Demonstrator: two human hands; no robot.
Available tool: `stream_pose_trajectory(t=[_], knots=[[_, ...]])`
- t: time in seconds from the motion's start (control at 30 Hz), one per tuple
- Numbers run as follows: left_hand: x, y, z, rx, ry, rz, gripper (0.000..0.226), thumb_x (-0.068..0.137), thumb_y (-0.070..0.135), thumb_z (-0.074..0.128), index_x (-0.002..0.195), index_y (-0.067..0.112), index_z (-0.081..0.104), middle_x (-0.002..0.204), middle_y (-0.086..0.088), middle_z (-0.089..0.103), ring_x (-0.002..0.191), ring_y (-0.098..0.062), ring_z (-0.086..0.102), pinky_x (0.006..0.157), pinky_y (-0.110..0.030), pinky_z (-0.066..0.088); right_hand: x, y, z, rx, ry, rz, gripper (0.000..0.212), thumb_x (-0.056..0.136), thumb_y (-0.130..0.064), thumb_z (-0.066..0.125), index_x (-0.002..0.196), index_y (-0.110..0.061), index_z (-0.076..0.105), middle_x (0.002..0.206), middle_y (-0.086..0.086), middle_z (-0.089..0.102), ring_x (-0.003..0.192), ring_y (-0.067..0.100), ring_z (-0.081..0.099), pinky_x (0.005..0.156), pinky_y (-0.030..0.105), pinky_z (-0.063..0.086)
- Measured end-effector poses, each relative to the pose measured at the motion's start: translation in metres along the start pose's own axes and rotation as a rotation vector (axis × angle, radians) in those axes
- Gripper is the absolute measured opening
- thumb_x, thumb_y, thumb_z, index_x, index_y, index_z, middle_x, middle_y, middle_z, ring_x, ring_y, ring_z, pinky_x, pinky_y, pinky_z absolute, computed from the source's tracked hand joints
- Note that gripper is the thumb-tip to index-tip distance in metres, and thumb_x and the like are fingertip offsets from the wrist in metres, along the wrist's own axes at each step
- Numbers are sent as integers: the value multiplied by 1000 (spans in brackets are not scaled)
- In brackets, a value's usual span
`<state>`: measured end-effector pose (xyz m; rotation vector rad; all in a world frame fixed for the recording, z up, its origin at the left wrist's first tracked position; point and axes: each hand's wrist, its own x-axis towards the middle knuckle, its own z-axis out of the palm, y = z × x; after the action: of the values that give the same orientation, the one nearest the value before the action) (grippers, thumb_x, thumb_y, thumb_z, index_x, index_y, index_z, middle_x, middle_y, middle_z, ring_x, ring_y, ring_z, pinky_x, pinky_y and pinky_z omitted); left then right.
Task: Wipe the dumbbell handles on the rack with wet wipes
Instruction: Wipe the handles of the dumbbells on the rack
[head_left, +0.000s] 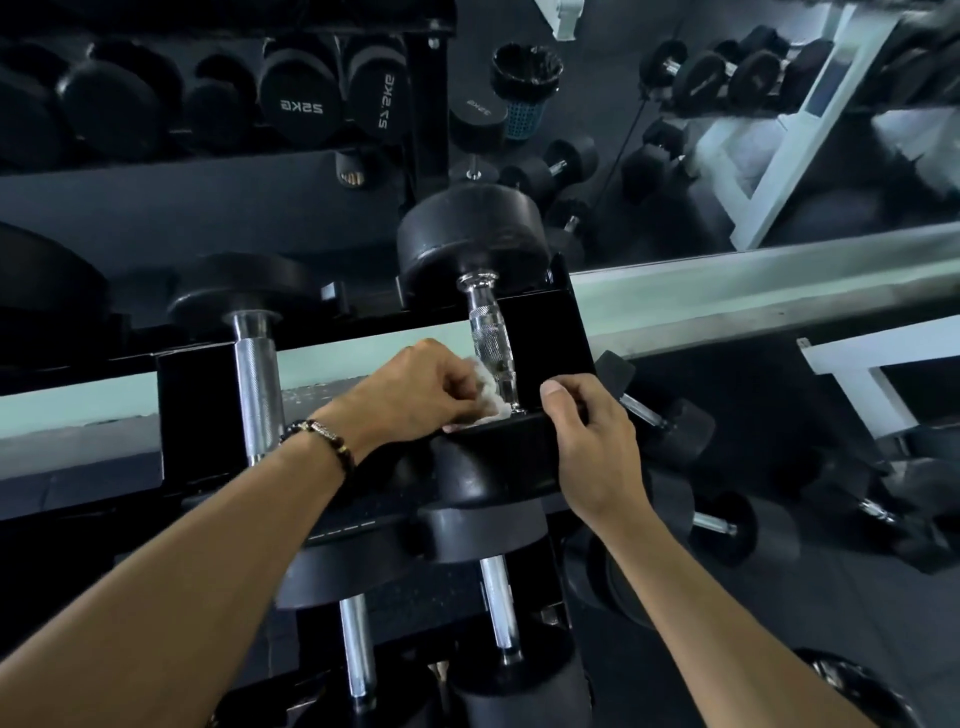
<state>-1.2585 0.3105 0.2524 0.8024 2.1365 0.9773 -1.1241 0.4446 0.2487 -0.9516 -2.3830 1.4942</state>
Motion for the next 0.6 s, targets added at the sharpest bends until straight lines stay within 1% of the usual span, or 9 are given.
stream_pose_trajectory(t=[0.03, 0.13, 0.2, 0.23, 0.3, 0.37, 0.4, 0.5, 0.6], knots=[[1, 0, -1, -9, 1, -11, 32, 83, 6, 77, 63, -9, 58, 48, 22, 56, 46, 7, 49, 54, -6, 36, 0, -1, 0, -1, -2, 0, 15, 99, -35, 53, 94, -26, 64, 83, -13, 65, 82, -5, 58, 70, 22, 40], [7, 0, 3, -43, 217, 8, 30, 80, 19, 83, 59, 6, 65, 50, 11, 58, 46, 4, 50, 51, -12, 39, -1, -2, 1, 13, -6, 19, 20, 96, -42, 53, 94, -26, 65, 83, -13, 65, 82, -4, 58, 70, 23, 40], [6, -4, 14, -128, 306, 4, 33, 79, 23, 83, 55, 14, 63, 53, 7, 59, 48, 2, 48, 51, -16, 40, -1, -1, 2, 24, 14, 26, 29, 86, -50, 48, 93, -28, 65, 84, -15, 66, 83, -3, 58, 71, 23, 42], [3, -6, 17, -178, 315, -24, 34, 80, 24, 82, 55, 15, 61, 53, 9, 58, 48, 2, 47, 51, -16, 40, 0, -1, 3, 25, 23, 27, 30, 84, -51, 47, 93, -28, 65, 84, -15, 66, 85, -4, 58, 72, 22, 42], [-1, -11, 19, -179, 238, -107, 34, 81, 27, 80, 56, 16, 60, 50, 15, 54, 46, 4, 46, 51, -12, 37, 0, 0, 4, 22, 32, 19, 27, 86, -49, 49, 92, -28, 65, 85, -15, 66, 86, -5, 57, 73, 21, 41], [-2, -10, 14, -121, 159, -166, 32, 81, 28, 80, 59, 10, 64, 50, 14, 54, 45, 5, 47, 51, -10, 36, 1, 1, 3, 16, 27, 19, 20, 94, -42, 53, 93, -26, 66, 85, -14, 66, 86, -5, 57, 71, 19, 39], [0, -9, 13, -102, 180, -153, 34, 81, 25, 80, 60, 4, 64, 51, 11, 55, 45, 4, 47, 51, -10, 37, 1, 1, 2, 12, 24, 21, 18, 97, -39, 54, 93, -25, 66, 85, -13, 66, 85, -5, 57, 69, 17, 39], [6, 2, 17, -90, 422, -104, 30, 84, 17, 78, 63, -2, 66, 57, 8, 62, 50, 8, 54, 50, -13, 45, 1, 1, 2, 23, 24, 19, 17, 97, -36, 54, 92, -24, 66, 82, -12, 66, 82, -4, 58, 65, 13, 38], [18, 2, 13, -265, 637, -196, 18, 84, 11, 79, 68, 6, 74, 64, 6, 70, 58, 2, 63, 59, -26, 60, 0, 1, 1, 36, 13, 19, 18, 98, -36, 54, 93, -23, 66, 80, -11, 66, 79, -3, 58, 64, 15, 40]])
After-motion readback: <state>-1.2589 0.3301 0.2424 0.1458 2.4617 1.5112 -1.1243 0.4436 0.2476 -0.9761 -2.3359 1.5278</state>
